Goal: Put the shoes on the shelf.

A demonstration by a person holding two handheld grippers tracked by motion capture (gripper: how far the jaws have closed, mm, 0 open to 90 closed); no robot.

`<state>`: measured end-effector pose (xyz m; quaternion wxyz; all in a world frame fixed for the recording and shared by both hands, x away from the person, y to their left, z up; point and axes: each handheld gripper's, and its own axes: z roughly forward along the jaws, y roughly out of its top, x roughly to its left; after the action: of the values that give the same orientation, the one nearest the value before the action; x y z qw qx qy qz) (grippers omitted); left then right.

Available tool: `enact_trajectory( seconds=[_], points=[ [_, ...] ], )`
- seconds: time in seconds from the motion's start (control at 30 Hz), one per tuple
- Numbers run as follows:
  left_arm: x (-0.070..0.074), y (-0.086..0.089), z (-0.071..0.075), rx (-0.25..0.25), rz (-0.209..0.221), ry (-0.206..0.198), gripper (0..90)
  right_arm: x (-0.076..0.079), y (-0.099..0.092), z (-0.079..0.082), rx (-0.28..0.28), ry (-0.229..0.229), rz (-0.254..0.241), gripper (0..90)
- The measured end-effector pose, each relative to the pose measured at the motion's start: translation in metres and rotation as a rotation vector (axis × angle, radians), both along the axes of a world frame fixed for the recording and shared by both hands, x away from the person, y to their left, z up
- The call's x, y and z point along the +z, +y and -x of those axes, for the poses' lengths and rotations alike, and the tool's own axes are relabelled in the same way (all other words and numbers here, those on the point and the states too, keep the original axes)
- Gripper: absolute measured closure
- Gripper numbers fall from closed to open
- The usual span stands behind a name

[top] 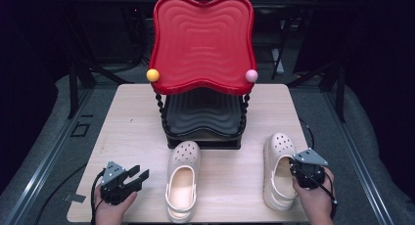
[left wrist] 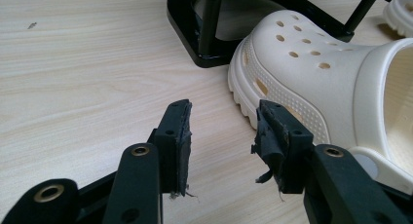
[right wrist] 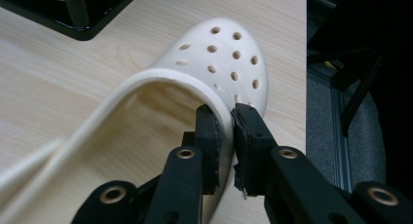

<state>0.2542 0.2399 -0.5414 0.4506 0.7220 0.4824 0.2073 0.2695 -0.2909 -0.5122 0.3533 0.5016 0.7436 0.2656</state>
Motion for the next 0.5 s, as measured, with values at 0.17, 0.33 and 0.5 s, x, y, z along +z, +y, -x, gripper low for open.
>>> enact_trajectory(
  seconds=[0.17, 0.33, 0.5],
  points=[
    [0.001, 0.0, 0.001, -0.001, 0.0, -0.003, 56.4, 0.007, 0.007, 0.016, 0.038, -0.024, -0.032, 82.2],
    [0.001, -0.002, 0.001, -0.003, -0.001, -0.004, 56.4, 0.012, 0.029, 0.035, 0.099, -0.028, 0.001, 82.3],
    [0.001, -0.002, 0.001, -0.004, 0.0, -0.004, 56.4, 0.016, 0.054, 0.048, 0.181, -0.015, -0.024, 82.7]
  ],
)
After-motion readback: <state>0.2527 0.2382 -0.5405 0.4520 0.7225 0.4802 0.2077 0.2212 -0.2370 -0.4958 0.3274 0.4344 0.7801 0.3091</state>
